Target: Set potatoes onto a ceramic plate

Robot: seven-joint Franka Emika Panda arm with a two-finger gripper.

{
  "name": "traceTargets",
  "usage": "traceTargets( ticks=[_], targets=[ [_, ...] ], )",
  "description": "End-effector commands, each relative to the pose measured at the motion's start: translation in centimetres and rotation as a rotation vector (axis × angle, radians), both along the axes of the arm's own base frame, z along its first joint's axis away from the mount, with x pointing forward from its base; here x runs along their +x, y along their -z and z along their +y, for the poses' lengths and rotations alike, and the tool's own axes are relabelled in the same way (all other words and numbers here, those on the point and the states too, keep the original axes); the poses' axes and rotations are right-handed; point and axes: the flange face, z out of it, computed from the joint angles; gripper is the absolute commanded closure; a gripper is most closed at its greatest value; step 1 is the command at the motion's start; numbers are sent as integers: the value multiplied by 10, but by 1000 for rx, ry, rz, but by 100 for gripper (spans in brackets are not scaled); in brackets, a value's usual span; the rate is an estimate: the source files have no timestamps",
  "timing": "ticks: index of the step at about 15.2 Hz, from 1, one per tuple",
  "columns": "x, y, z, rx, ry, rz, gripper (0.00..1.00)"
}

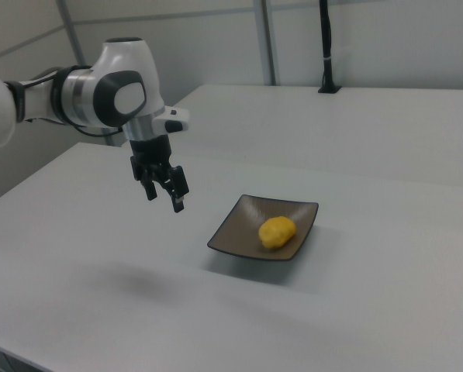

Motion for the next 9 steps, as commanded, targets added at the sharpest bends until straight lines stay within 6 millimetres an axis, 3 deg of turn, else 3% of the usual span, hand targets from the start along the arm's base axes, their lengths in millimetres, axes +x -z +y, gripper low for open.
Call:
traceTargets(
  ticks=[1, 4, 9],
  targets=[
    [-26, -25, -28, 10, -28, -32, 0],
    [-25, -38, -46, 21, 7, -66, 0],
    [-21, -49, -57, 59, -11, -89, 0]
  ],
)
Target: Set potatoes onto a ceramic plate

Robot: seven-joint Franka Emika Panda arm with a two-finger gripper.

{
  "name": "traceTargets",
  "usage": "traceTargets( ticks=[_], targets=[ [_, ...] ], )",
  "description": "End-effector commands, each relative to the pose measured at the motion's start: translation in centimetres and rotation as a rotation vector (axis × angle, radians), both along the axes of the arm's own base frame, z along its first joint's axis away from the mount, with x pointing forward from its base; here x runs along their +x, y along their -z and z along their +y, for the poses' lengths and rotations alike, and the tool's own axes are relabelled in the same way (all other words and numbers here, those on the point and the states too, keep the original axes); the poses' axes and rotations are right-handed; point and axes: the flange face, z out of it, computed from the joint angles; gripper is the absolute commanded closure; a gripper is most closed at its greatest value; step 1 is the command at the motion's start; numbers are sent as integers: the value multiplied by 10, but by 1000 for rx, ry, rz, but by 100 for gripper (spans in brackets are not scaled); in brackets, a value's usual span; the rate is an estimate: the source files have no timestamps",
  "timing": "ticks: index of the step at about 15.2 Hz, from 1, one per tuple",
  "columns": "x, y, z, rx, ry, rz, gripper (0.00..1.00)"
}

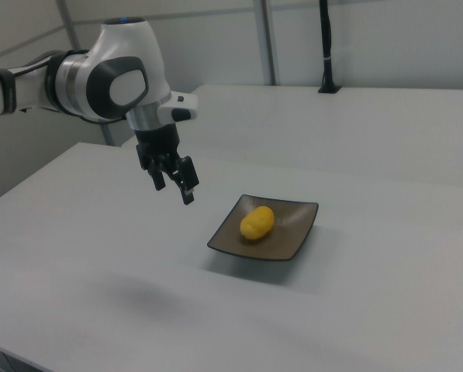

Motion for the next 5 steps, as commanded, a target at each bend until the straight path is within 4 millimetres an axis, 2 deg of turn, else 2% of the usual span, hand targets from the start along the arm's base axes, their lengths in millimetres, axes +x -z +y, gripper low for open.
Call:
traceTargets(
  ticks=[1, 5],
  targets=[
    [-3, -9, -9, 57, -47, -28, 0],
    [-4, -8, -10, 65, -50, -19, 0]
  ],
)
